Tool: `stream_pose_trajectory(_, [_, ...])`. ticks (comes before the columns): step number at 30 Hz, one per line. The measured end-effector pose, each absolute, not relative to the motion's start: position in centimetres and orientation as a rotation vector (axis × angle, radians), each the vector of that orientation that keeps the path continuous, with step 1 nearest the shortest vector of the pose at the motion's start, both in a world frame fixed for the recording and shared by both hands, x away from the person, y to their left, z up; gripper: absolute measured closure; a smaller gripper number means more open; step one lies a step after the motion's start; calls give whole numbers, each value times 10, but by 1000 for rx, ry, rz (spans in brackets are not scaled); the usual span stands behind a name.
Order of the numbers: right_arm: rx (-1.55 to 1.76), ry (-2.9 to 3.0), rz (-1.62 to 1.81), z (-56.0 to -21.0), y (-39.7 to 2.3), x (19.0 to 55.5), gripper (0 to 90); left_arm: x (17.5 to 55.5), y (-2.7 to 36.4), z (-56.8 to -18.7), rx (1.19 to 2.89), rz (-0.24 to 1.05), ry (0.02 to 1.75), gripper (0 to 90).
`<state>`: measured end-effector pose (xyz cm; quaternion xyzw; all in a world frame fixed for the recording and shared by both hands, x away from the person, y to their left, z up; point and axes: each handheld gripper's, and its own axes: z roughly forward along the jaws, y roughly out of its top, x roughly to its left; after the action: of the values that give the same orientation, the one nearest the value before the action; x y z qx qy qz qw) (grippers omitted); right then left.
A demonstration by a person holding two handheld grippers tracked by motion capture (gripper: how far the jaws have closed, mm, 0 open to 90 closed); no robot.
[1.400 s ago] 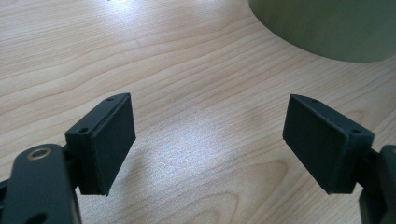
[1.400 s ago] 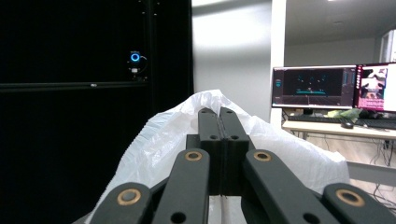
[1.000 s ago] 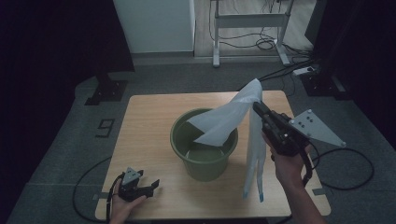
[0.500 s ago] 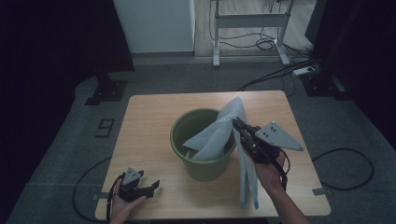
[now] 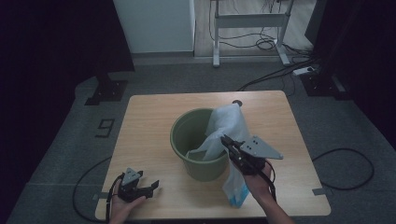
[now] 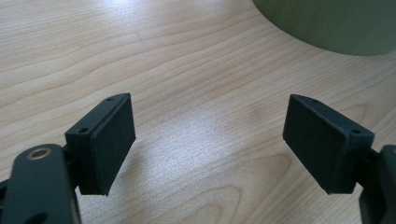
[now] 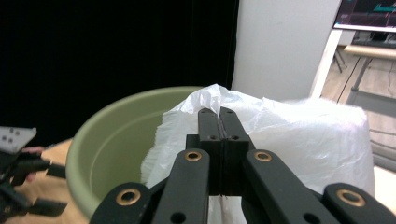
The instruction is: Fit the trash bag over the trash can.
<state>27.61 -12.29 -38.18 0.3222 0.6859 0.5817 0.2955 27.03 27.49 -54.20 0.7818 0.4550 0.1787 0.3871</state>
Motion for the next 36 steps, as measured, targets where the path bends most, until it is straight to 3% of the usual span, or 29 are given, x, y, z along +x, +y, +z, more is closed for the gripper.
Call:
stream_pose_trajectory(6, [864,1870,1559,-400,-122,276,802,270,274,-542,1993,458,1155,168])
stream_pose_trajectory(10, [805,1848,1566,-400,-123,269,553,271,276,-542,1986,454,1161,168])
stream_pose_trajectory(15, [801,1764,1581,-401,-126,251,353,270,274,-542,1993,454,1155,168])
stream_pose_trajectory(21, [836,1689,1576,-406,-131,235,265,270,274,-542,1992,453,1155,169])
stream_pose_trajectory(27, [889,1695,1509,-434,-130,225,203,270,274,-542,1993,451,1154,169])
stream_pose_trajectory(36, [1036,1714,1404,-472,-133,230,185,270,274,-542,1987,449,1156,168])
